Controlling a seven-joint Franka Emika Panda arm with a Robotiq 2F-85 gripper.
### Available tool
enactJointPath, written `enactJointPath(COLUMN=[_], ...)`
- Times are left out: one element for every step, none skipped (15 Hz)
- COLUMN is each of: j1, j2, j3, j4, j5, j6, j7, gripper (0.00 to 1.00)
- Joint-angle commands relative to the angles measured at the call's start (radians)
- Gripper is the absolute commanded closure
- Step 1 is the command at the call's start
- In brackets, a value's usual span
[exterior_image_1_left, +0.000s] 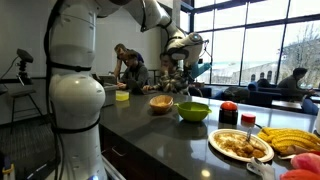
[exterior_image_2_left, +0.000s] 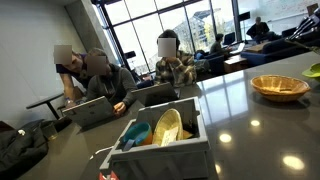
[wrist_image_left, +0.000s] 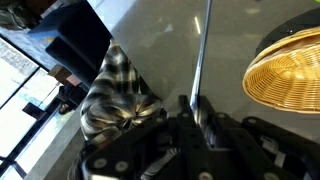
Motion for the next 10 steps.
enactJointPath(j1=[0.009,0.008,0.004,0.004,0.004,0.004,0.004,0.004,0.004,0.004], j2=[-0.031,-0.032,-0.004,-0.006,-0.007,-0.009,-0.011,-0.012,-0.012,-0.012], j3=[0.017,0.018,0.014,0.017,0.019,0.019,0.019,0.019,0.019,0.019], j4=[-0.009,-0.002,0.005,0.008,0.009,0.010,0.010,0.010,0.010,0.010], j5=[-0.028,-0.040,-0.013,-0.019,-0.022,-0.023,-0.023,-0.023,-0.023,-0.023], j6=[0.041,0.034,0.019,0.019,0.019,0.019,0.020,0.020,0.020,0.020], j7=[-0.010,-0.002,-0.005,-0.005,-0.005,-0.005,-0.005,-0.005,-0.005,-0.005], gripper=[0.53,0.47,0.64,0.58,0.50,0.47,0.47,0.47,0.47,0.47])
